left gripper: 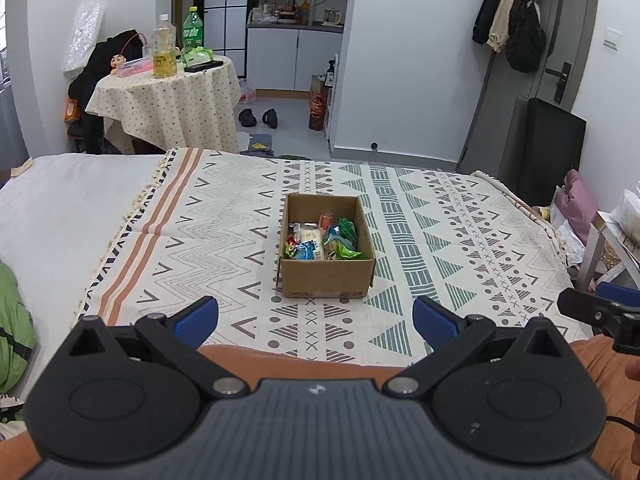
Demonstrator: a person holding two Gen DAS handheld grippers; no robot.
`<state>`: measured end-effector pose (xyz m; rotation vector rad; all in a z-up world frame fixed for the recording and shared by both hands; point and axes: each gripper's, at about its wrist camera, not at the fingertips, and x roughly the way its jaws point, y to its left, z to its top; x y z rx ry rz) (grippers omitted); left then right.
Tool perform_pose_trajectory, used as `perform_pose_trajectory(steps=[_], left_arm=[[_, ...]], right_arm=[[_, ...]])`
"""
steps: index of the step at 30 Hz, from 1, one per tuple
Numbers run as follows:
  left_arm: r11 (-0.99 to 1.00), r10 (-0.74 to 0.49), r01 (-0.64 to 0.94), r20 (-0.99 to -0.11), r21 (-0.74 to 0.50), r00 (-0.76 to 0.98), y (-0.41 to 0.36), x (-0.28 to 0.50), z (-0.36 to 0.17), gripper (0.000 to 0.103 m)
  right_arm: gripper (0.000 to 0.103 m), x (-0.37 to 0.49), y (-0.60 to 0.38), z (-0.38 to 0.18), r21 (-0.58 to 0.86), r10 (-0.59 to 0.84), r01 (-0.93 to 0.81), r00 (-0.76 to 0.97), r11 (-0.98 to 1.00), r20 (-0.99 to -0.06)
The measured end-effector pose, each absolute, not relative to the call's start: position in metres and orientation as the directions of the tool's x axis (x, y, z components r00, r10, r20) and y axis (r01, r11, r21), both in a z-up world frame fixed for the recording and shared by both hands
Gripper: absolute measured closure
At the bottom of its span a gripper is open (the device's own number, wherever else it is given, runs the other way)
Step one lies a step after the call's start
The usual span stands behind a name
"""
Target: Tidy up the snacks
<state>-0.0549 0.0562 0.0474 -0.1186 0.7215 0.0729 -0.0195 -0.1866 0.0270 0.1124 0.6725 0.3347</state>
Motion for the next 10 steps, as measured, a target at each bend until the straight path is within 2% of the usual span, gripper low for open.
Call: perform_pose_trajectory(steps=[10], left_arm=[[0.992, 0.019, -0.095, -0.663, -0.079, 0.748, 0.0521, -0.054, 0.0467, 0.0]], right_arm=[[0.0, -0.0189, -0.1873, 0.0269, 0.214, 0.339, -0.263, 0.731, 0.941, -0.592]])
